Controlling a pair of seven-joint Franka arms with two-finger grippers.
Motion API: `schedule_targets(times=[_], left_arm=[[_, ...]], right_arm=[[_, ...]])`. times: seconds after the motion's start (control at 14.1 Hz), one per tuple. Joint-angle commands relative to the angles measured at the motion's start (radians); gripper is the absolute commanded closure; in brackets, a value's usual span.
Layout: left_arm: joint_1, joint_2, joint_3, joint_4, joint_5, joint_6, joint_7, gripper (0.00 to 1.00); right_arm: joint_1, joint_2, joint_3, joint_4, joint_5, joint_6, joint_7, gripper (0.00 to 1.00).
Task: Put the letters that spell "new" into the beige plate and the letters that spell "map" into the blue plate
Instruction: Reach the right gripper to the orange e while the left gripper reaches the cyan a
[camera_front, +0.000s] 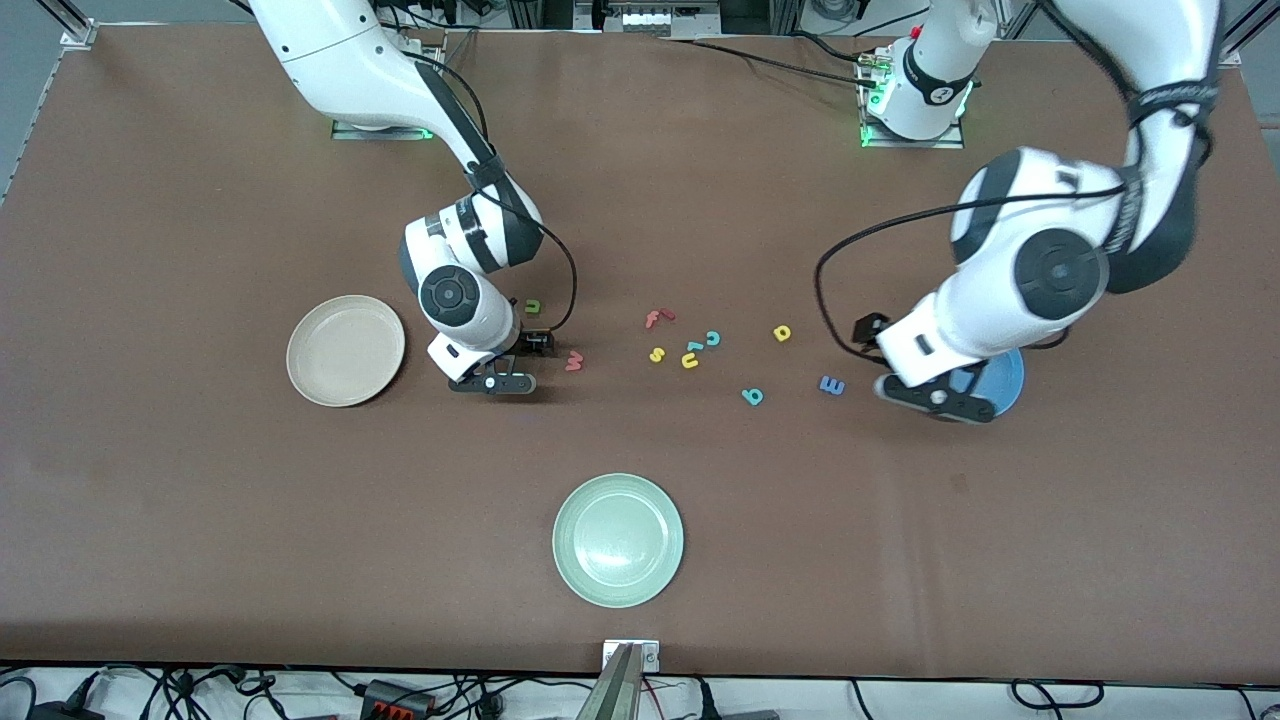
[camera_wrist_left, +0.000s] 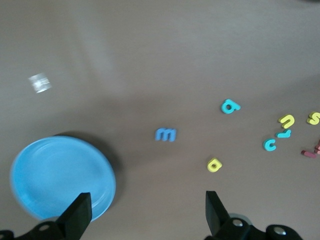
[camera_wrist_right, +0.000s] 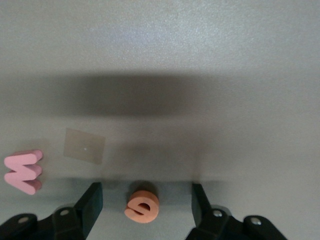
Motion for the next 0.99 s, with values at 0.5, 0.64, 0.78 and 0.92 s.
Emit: schedule_targets(times=[0.5, 0.64, 0.78, 0.92], left_arm=[[-0.126, 0.245, 0.007, 0.037, -0.035, 0.254, -0.555, 0.0], [-0.134, 0.292, 0.007, 0.037, -0.04, 0.344, -0.651, 0.0], [-0.168, 0.318, 0.007, 0.037, -0.029, 0.375, -0.834, 0.0], [-0.192, 0.338, 0.009, 0.025, -0.024, 0.416, -0.888, 0.0]], right_arm=[[0.017, -0.004, -0.009, 0.004, 0.01, -0.059, 0.034, 0.33], [0.012, -0.017, -0.01, 0.007, 0.01, -0.108, 0.034, 0.35], [0.009, -0.024, -0.01, 0.007, 0.01, -0.133, 0.034, 0.35], [0.006, -0.026, -0.01, 0.012, 0.012, -0.131, 0.034, 0.35]])
